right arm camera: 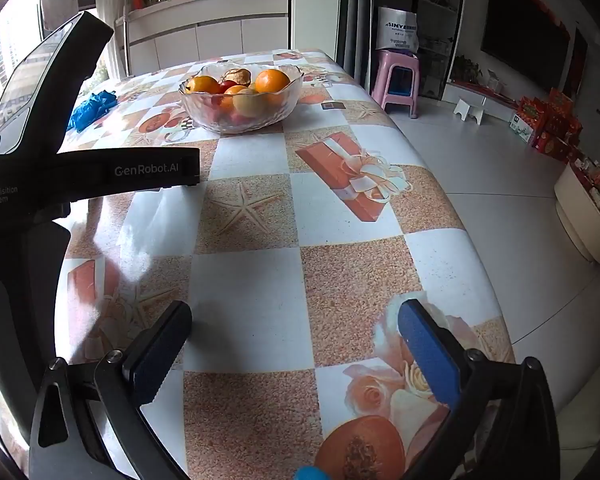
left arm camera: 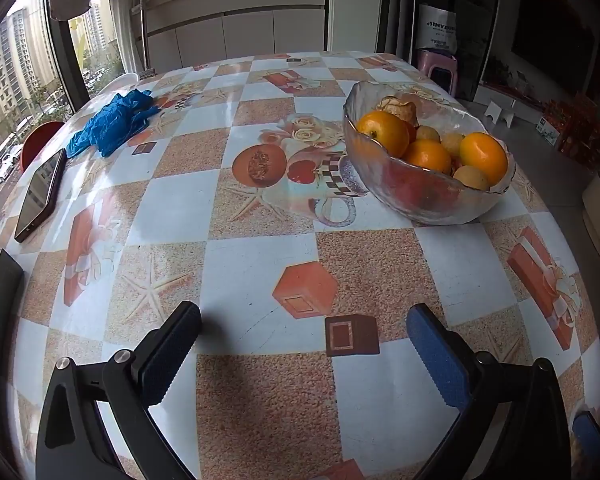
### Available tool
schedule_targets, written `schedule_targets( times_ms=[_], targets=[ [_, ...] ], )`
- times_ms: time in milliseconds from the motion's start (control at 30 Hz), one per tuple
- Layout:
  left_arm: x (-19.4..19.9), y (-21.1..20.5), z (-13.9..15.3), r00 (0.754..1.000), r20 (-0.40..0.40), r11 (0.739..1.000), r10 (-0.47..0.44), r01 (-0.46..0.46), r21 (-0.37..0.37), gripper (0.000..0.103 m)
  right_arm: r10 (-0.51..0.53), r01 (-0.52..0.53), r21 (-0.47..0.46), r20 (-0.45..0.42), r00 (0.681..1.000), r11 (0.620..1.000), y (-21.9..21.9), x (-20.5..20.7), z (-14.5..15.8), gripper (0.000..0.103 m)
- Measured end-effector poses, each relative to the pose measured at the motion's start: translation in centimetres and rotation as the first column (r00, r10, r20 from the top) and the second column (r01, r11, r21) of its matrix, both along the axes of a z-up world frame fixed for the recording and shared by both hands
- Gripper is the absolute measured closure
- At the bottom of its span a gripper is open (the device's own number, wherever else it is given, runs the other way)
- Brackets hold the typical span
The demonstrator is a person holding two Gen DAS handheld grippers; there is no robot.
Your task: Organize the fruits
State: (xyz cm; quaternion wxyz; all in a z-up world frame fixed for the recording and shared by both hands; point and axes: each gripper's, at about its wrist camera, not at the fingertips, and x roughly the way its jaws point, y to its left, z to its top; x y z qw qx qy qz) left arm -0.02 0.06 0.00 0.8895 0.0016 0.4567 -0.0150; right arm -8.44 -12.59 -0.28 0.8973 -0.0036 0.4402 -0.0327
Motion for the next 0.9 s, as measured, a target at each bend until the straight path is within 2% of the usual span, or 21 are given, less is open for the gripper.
schedule_targets(
  times_ms=[900],
  targets=[
    [0.00, 0.00, 0.00, 1.000, 0.001, 1.000, 0.000, 0.000, 0.000, 0.000, -0.011, 0.011, -0.006, 0.003, 1.000, 1.000, -0.09, -0.15, 0.09, 0.000]
  ],
)
